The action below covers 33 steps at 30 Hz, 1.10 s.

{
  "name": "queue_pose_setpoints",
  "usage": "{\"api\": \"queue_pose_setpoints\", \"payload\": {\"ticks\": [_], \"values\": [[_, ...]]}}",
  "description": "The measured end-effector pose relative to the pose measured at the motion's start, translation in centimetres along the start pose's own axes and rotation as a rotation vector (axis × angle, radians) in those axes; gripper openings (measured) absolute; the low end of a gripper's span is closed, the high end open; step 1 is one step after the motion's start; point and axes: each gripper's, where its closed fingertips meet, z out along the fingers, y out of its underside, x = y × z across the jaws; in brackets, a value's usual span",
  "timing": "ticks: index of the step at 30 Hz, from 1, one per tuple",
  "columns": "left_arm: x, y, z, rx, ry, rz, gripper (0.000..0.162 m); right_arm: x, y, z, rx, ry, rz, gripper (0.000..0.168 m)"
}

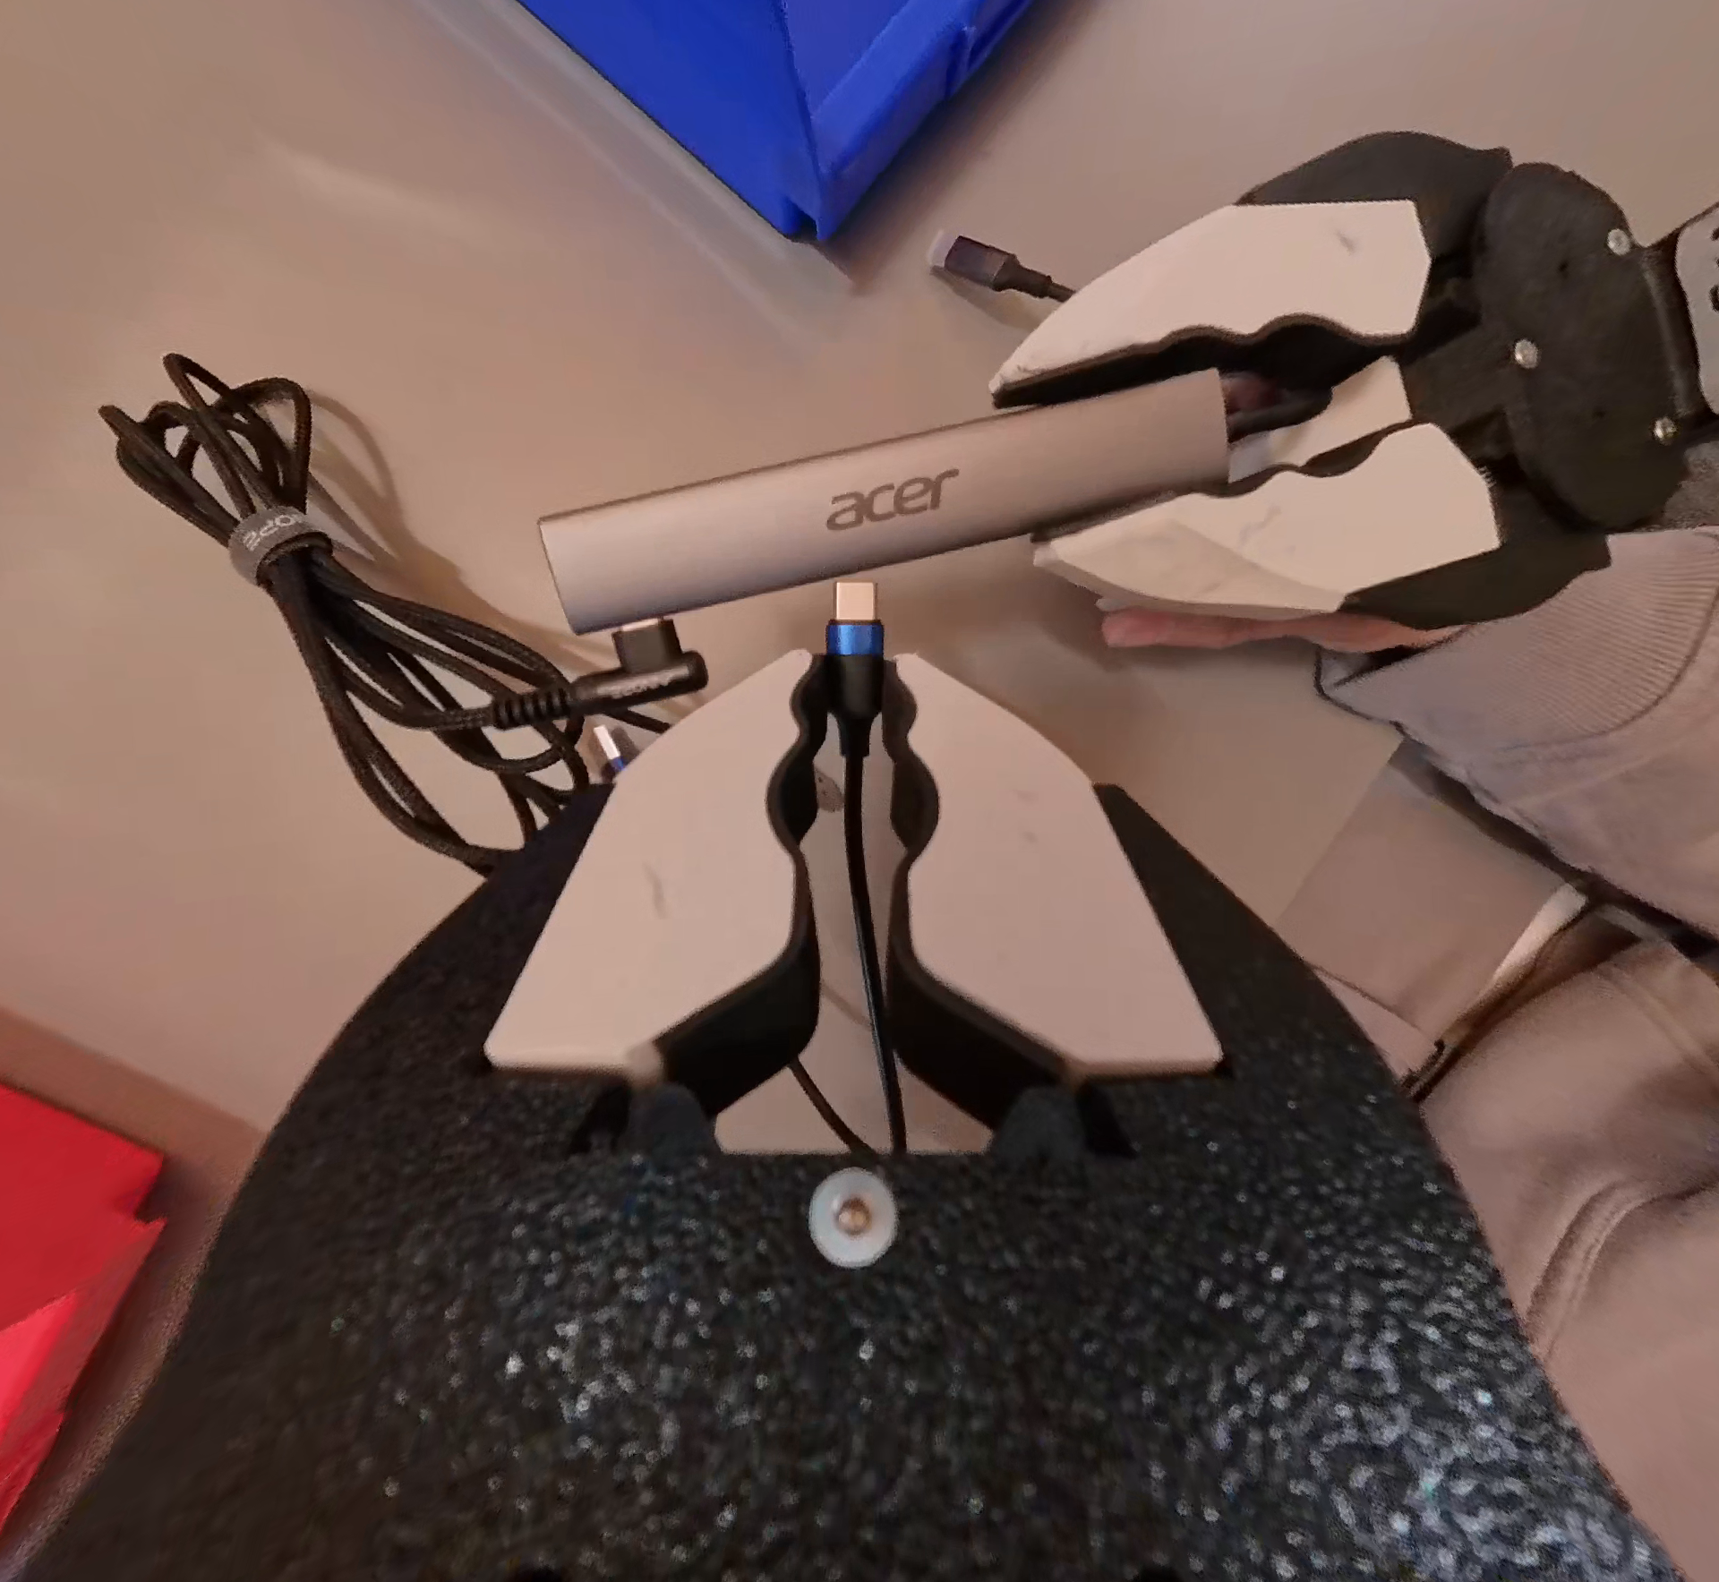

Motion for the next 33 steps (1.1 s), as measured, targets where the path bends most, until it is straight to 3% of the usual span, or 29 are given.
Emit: {"api": "queue_pose_setpoints", "payload": {"ticks": [1, 22, 33], "values": [[0.0, 0.0, 0.0, 0.001, 0.001, -0.002, 0.01, 0.0, 0.0, 0.0, 0.0, 0.003, -0.003, 0.024], [-0.1, -0.9, 0.3, 0.026, -0.077, -0.001, 0.01, 0.3, 0.0, 0.1, -0.001, 0.045, -0.019, 0.024], [-0.7, -1.6, -0.3, 0.106, -0.221, 0.073, 0.011, 0.2, 0.5, 0.4, -0.048, 0.051, -0.024, 0.025]]}}
